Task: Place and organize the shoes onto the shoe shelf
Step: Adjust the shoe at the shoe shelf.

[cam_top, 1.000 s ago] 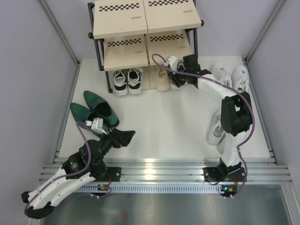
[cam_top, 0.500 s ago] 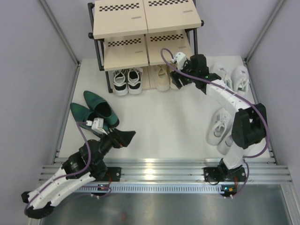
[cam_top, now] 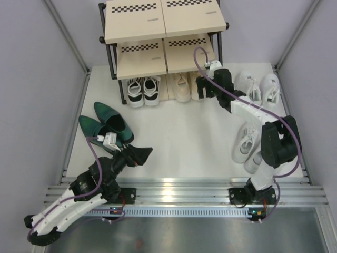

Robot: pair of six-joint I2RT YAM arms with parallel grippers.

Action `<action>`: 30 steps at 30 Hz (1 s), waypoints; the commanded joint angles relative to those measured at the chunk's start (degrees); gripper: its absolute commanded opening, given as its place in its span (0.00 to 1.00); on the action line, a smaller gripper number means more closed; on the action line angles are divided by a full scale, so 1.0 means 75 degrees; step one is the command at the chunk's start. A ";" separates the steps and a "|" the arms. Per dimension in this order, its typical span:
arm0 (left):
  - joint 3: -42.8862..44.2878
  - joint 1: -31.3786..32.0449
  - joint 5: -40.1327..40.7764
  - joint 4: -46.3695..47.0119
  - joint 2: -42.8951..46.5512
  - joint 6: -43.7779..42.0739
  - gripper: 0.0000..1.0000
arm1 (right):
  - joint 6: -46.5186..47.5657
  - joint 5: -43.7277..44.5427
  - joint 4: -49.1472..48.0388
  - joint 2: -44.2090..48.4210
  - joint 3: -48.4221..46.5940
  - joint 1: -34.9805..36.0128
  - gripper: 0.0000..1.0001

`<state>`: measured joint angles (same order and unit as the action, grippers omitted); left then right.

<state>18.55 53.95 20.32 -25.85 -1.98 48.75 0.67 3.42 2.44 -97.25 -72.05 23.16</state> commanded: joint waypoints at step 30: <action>-0.0024 0.0001 0.0057 0.0024 0.0076 0.0133 0.98 | -0.1249 -0.0127 -0.1579 -0.2127 -0.1092 0.0053 0.65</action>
<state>18.52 53.95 20.62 -26.00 -1.98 49.58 -7.31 3.01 -8.34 -112.46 -77.08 23.16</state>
